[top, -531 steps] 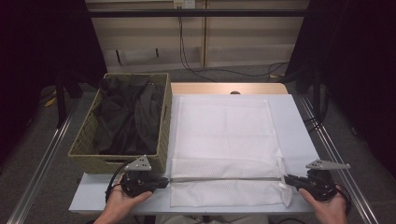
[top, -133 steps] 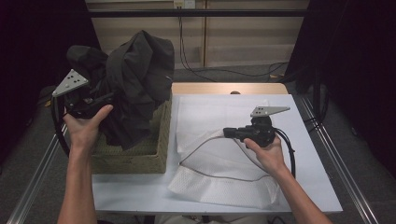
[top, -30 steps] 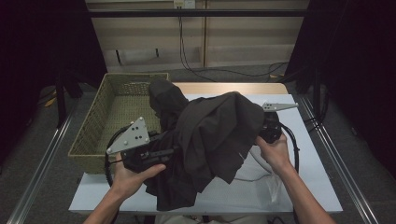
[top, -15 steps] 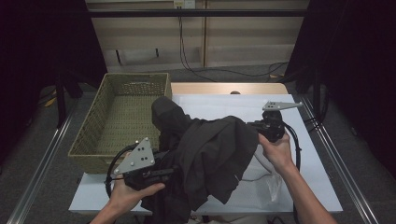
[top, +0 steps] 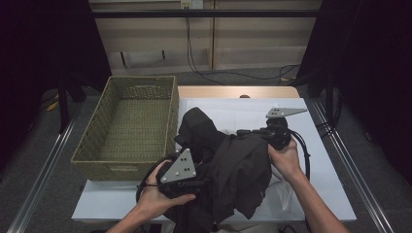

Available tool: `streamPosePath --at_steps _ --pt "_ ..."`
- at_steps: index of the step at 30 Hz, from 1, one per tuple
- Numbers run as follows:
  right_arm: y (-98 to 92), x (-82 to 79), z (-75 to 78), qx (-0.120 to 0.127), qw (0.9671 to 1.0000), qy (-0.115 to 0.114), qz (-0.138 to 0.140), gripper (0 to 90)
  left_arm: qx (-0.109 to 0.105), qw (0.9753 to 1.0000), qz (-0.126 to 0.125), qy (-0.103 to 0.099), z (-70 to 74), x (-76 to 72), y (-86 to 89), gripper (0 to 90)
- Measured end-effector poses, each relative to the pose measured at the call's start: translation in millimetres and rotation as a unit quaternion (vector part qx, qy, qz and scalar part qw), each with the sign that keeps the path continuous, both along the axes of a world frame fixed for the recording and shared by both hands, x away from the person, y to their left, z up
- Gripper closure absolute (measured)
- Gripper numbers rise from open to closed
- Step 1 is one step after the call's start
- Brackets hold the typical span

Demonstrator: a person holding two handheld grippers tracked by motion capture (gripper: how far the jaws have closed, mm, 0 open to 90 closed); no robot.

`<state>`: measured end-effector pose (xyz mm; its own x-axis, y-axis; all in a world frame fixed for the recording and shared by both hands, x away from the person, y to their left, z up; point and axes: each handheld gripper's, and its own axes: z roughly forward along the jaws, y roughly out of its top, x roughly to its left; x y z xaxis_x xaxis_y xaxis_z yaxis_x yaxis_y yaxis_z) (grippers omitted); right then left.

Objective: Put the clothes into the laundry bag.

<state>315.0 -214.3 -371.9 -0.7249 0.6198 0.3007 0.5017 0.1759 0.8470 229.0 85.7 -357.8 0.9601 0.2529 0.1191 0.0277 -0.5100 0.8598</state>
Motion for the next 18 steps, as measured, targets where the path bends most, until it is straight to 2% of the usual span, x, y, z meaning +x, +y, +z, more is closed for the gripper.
streamPosePath --at_steps 5,9,12,14,15,16,18 --pt "-0.2 1.2 -1.8 -0.002 1.0 0.001 -0.001 90.0 0.012 0.9999 -0.008 0.005 -3.5 8.0 -9.0 65.0" --pt "-1.7 1.7 -5.1 -0.004 1.0 0.006 -0.003 90.0 0.032 0.9992 -0.006 0.024 -20.4 13.5 -13.9 64.1" --pt "-1.0 1.9 -6.1 -0.004 0.9999 0.008 -0.005 90.0 0.034 0.9985 -0.011 0.042 -35.3 17.6 -14.1 64.0" --pt "0.4 1.7 -5.7 -0.004 1.0 0.007 -0.004 90.0 0.032 0.9984 -0.011 0.045 -39.3 18.7 -14.1 64.0" --pt "0.9 1.4 -5.5 -0.003 1.0 0.007 -0.002 90.0 0.035 0.998 -0.016 0.05 -43.4 19.4 -14.5 63.9" --pt "1.1 1.3 -5.2 -0.003 1.0 0.007 -0.002 90.0 0.043 0.9978 -0.017 0.047 -44.2 20.0 -14.2 63.9" --pt "0.7 1.3 -5.3 -0.002 1.0 0.006 -0.003 90.0 0.039 0.9977 -0.016 0.052 -49.1 21.1 -14.9 63.7"
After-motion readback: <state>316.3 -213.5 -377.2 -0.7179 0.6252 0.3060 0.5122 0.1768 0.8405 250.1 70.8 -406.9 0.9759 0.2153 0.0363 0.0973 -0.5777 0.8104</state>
